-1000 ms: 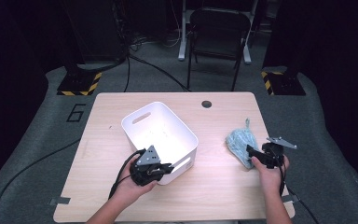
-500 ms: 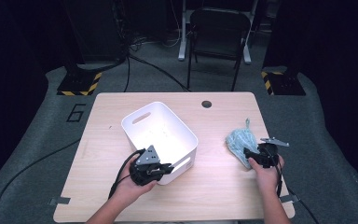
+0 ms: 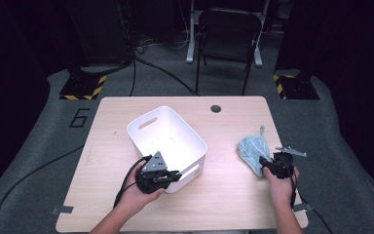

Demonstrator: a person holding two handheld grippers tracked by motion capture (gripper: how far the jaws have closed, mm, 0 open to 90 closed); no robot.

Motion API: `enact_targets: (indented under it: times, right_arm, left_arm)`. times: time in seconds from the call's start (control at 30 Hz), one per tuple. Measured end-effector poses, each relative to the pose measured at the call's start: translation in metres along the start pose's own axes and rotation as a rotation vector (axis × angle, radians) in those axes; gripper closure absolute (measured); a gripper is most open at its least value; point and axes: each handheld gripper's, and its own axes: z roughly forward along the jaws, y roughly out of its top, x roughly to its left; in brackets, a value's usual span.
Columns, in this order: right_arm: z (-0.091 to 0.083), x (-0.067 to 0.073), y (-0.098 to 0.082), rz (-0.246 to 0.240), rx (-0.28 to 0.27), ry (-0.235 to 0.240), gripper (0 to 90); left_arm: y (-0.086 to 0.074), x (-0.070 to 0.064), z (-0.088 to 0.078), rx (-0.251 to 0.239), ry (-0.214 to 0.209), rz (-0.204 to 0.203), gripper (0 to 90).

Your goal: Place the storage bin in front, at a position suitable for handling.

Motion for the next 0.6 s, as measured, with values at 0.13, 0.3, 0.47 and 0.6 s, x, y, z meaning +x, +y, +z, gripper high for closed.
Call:
enact_targets:
  times: [0.13,0.3,0.47,0.6]
  right_arm:
    - [-0.013,0.008,-0.002,0.001,-0.022,0.005,67.6]
    - [-0.028,0.019,-0.008,-0.004,-0.046,0.020,67.6]
    - [-0.047,0.038,-0.020,-0.049,-0.086,0.008,67.6]
    - [-0.054,0.046,-0.024,-0.059,-0.075,0.026,67.5]
  left_arm:
    - [0.000,0.000,0.000,-0.001,0.000,-0.001,83.1]
    - [0.000,0.000,0.000,-0.002,0.001,-0.001,83.3]
    - [0.000,0.000,0.000,-0.003,0.001,-0.004,83.3]
    - [0.000,0.000,0.000,-0.004,0.001,-0.011,83.3]
